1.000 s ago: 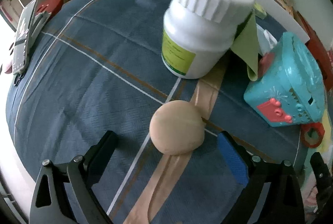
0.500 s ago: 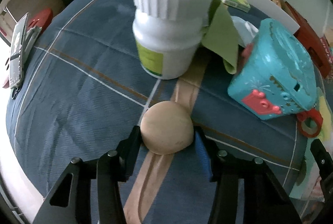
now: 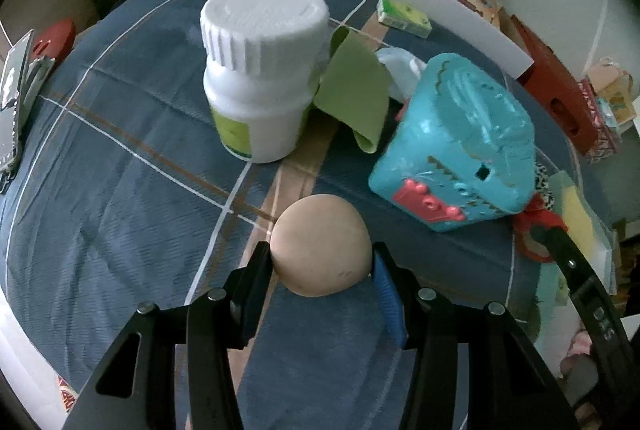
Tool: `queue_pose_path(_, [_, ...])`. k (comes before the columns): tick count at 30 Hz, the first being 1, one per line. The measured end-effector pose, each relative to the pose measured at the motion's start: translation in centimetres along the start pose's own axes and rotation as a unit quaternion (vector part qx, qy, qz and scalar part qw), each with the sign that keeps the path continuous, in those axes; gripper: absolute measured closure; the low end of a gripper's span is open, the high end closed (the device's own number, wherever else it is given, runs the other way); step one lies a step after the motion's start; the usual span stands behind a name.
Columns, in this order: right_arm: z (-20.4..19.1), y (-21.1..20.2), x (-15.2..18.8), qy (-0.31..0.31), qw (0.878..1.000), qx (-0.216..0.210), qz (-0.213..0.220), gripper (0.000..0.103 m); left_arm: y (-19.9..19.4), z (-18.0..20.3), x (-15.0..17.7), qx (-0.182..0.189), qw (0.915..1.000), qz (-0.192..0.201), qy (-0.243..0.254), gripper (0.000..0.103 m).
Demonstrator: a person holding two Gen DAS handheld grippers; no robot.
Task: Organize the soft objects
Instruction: 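Reach to the beige ball and grasp it with the left tool, then grasp the red tape roll with the right tool while the left tool holds the ball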
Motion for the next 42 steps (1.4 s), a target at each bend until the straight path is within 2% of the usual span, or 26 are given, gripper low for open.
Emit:
queue_pose_path(3, [0.1, 0.4, -0.1, 0.006, 1.000, -0.002, -0.001, 0.017, -0.1, -0.5, 0.2, 0.000, 1.0000, -0.002, -0.003, 0.051])
queue_pose_path(7, [-0.1, 0.8, -0.2, 0.007, 1.000, -0.005, -0.001, 0.022, 0.2, -1.3, 0.5, 0.001, 1.0000, -0.004, -0.009, 0.051])
queue_pose_path(9, [-0.5, 0.9, -0.2, 0.002, 1.000, -0.006, 0.000, 0.029, 0.2, -1.4, 0.5, 0.001, 1.0000, -0.002, -0.009, 0.051])
queue_pose_path(13, [-0.6, 1.0, -0.2, -0.005, 1.000, 0.003, 0.003, 0.032, 0.2, -1.5, 0.6, 0.003, 0.9999, -0.003, -0.010, 0.051])
queue_pose_path(15, [-0.4, 1.0, -0.2, -0.004, 1.000, 0.012, 0.004, 0.041, 0.3, -1.5, 0.5, 0.003, 0.9999, -0.004, -0.010, 0.051])
queue_pose_path(21, [0.6, 0.7, -0.4, 0.010, 1.000, 0.018, 0.007, 0.058, 0.1, -1.5, 0.5, 0.002, 0.9999, -0.003, -0.010, 0.051])
queue_pose_path(33, [-0.4, 0.3, -0.4, -0.011, 1.000, 0.005, 0.012, 0.058, -0.1, -1.5, 0.4, 0.008, 0.9999, -0.002, -0.012, 0.051])
queue_pose_path(36, [-0.6, 0.5, -0.2, -0.017, 1.000, 0.004, 0.008, 0.068, -0.2, -1.5, 0.4, 0.012, 0.9998, -0.003, -0.013, 0.051])
queue_pose_path(42, [-0.8, 0.5, -0.1, -0.023, 1.000, 0.005, 0.009, 0.074, -0.6, -1.6, 0.2, 0.022, 0.9996, -0.001, -0.019, 0.051])
Point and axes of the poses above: each gripper's, at about its wrist camera, not at the fingertips, and y roughly the way its jaws point, z to its right, x to its underside, the point moved 7 cm from there along y, roughly the way its jaws point, and after that the axes turned 4 degrees about -x, right-handed, at the moved point
